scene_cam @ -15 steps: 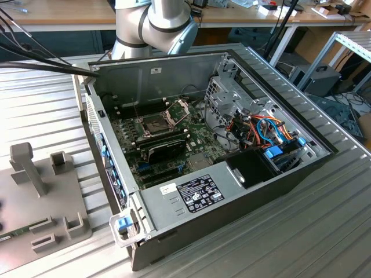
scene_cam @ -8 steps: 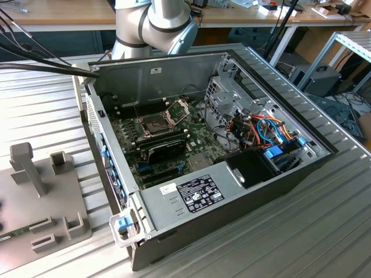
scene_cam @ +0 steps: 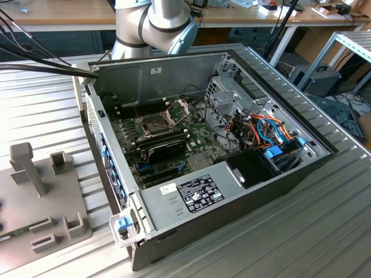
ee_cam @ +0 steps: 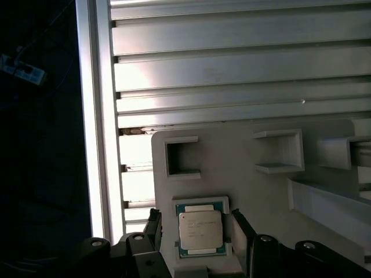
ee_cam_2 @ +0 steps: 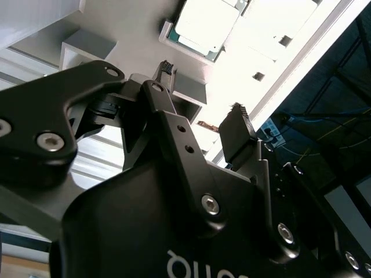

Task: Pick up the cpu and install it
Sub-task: 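Pick up the cpu and move it towards the insertion slot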

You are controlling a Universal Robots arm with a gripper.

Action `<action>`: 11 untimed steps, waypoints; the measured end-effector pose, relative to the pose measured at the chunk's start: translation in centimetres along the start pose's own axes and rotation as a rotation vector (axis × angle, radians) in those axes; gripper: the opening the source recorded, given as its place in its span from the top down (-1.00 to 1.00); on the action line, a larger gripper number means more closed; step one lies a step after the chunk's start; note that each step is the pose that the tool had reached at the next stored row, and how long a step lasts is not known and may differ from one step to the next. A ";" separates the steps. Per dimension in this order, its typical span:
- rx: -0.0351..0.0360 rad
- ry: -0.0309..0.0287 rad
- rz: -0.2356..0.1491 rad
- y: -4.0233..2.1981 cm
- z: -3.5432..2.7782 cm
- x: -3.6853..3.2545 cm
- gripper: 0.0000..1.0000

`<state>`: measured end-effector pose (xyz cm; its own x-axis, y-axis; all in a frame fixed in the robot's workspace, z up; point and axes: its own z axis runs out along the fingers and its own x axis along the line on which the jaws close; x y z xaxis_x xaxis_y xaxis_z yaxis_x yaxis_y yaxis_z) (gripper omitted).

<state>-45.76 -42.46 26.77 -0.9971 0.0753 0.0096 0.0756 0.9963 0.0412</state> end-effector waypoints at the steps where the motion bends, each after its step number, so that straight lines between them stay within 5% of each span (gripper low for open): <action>1: 0.0000 0.0000 0.000 0.00 0.00 0.00 -0.20; 6: -0.0001 -0.0001 0.000 0.00 0.04 0.00 -0.20; 11: 0.0013 -0.0001 0.000 -0.03 0.75 -0.01 -0.20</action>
<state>-45.76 -42.46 26.03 -0.9971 0.0753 0.0095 0.0756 0.9963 0.0399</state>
